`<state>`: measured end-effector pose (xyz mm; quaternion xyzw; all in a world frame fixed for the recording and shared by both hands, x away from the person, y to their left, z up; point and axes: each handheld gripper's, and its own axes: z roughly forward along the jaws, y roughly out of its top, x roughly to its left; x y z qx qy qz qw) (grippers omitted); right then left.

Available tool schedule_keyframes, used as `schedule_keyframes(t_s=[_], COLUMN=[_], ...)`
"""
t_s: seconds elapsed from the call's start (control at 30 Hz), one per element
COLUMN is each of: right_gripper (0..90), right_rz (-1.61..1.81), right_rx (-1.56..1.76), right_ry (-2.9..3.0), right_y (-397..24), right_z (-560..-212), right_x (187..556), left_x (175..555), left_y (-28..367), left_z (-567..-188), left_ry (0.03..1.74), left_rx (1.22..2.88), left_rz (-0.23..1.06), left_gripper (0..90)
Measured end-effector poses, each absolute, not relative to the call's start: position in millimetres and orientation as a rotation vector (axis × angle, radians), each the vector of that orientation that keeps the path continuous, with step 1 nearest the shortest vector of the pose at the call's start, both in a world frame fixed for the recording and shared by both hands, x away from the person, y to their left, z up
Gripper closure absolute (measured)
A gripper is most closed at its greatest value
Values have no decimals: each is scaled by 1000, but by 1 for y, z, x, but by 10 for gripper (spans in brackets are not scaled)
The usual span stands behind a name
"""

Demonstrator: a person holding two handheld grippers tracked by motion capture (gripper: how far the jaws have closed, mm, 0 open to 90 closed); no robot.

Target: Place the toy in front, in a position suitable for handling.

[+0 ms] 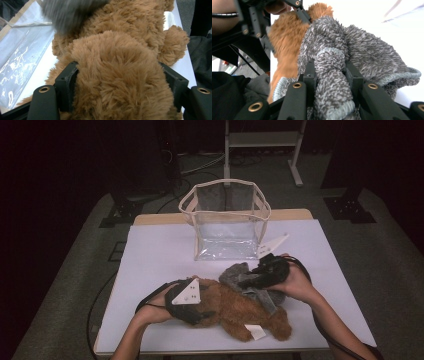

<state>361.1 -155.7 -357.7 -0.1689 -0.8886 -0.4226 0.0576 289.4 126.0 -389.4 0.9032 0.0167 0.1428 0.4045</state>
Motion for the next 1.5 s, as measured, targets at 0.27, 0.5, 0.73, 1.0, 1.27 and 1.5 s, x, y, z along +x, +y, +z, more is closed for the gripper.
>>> schedule_keyframes(t_s=[0.27,0.5,0.73,1.0,1.27,1.5], right_gripper=[672,674,673,672,673,673], right_rz=[-1295,-1352,-1377,-1365,-1371,-1384], right_rx=[-571,-748,-880,-910,-764,-759], right_ry=[-2682,-2653,-2605,-2615,-2616,-2603], right_y=[-153,-205,-254,-268,-223,-221], right_z=[-367,-376,-402,-401,-387,-386], right_x=[377,372,352,347,369,370], left_x=[290,290,293,292,290,291], left_y=[128,129,131,129,127,129], left_z=[-391,-391,-392,-392,-391,-392], left_ry=[60,56,67,58,28,27], left_rx=[2260,2267,2256,2261,2277,2270], left_rz=[341,333,315,320,331,329], left_gripper=[266,239,223,215,210,205])
